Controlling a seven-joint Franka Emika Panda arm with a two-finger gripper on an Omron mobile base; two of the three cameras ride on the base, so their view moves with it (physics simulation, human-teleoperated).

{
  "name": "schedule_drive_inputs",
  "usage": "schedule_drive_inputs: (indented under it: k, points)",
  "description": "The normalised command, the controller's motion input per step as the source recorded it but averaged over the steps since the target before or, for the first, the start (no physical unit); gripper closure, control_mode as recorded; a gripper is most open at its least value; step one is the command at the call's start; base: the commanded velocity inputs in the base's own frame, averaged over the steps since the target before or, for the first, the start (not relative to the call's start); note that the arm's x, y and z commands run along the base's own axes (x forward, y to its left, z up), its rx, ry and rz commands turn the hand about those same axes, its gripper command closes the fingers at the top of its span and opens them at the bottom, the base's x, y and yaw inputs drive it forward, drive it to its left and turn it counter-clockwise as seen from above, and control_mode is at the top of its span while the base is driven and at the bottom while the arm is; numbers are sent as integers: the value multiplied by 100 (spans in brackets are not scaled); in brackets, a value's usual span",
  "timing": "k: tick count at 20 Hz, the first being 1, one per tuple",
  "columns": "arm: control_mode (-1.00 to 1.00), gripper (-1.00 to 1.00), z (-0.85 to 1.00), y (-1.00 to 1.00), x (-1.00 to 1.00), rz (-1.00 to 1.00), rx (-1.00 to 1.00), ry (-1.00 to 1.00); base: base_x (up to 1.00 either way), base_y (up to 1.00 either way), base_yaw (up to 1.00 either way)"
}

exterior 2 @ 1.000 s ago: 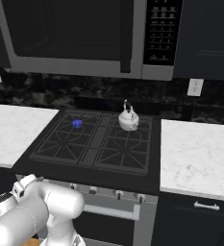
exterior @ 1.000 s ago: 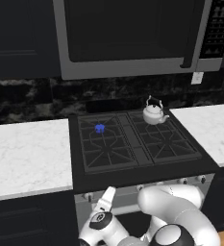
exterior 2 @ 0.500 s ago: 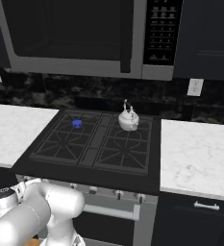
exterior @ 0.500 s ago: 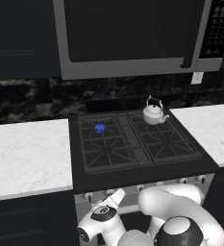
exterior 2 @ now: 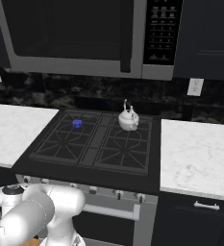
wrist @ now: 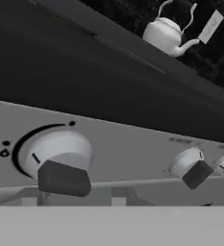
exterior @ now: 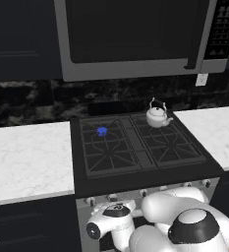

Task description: Turn off the rear left burner of the stove.

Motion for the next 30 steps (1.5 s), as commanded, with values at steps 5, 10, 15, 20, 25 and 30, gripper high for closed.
schedule_drive_inputs:
  k: [5, 10, 15, 20, 25, 30]
  points:
    - [-100, 100, 42, -43, 51, -12, 52, -17, 0, 0, 0]
    - [-100, 100, 40, -45, 59, -13, 40, -16, 0, 0, 0]
    - [-100, 100, 46, -48, 46, -12, 40, -18, 0, 0, 0]
    - [-100, 100, 50, -51, 42, -12, 43, -18, 0, 0, 0]
    - [-100, 100, 35, -52, 22, -15, 55, -14, 0, 0, 0]
    - [-100, 100, 6, 1, -4, 0, 7, -2, 0, 0, 0]
